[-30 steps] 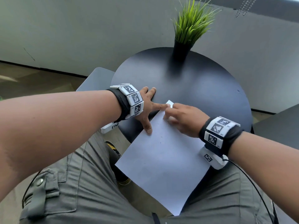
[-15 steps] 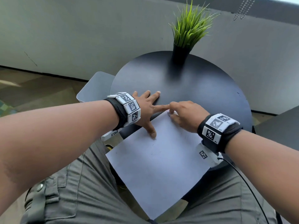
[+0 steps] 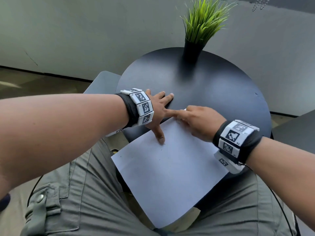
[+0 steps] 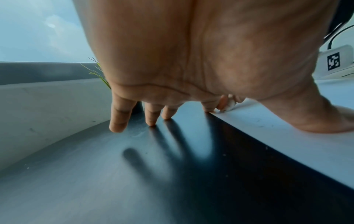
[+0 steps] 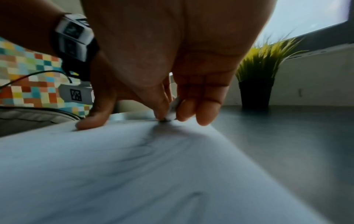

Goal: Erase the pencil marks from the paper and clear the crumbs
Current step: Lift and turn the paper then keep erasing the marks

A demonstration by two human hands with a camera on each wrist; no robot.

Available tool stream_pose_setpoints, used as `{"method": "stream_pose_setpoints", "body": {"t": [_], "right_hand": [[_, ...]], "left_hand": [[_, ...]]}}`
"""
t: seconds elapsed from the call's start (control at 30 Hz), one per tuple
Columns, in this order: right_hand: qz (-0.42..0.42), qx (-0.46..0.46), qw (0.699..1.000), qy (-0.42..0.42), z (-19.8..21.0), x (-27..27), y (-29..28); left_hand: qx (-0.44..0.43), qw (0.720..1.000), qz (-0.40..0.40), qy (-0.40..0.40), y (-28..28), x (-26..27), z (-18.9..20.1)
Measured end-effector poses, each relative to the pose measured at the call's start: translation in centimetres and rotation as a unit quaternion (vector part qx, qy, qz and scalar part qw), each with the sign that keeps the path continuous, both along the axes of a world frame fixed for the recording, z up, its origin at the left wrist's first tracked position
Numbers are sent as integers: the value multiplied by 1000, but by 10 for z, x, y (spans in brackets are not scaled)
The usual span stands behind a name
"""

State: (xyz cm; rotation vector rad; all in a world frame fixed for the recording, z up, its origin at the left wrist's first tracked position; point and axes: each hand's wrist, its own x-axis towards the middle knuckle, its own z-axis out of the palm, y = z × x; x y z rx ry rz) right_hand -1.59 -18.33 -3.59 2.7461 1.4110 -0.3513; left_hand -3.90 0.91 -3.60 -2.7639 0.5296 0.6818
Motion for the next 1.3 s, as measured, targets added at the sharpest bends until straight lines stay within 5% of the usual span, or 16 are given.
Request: {"method": "stream_pose_setpoints", "body": {"t": [0.17, 0.33, 0.5, 0.63, 0.8, 0.97, 1.1, 1.3], "right_hand": [[133, -50, 988, 53, -4, -39, 4], [-13, 23, 999, -18, -2, 9, -14], [143, -25, 989, 34, -6, -34, -10], [-5, 42, 999, -19, 1, 7, -13], [146, -23, 989, 30, -7, -37, -9], [-9, 33, 998, -43, -2, 1, -8], [149, 10, 988, 38, -9, -49, -7], [0, 65, 996, -57, -6, -4, -13]], "left_hand": [[13, 1000, -5, -3, -1, -1, 0], [-3, 1000, -3, 3, 1, 0, 0], [-1, 1000, 4, 4, 0, -1, -1], [-12, 1000, 10, 9, 1, 0, -1], [-3, 1000, 18, 10, -1, 0, -1], [-13, 1000, 23, 12, 0, -1, -1], [1, 1000, 26, 4, -1, -1, -3], [-8, 1000, 26, 14, -2, -1, -2]]}}
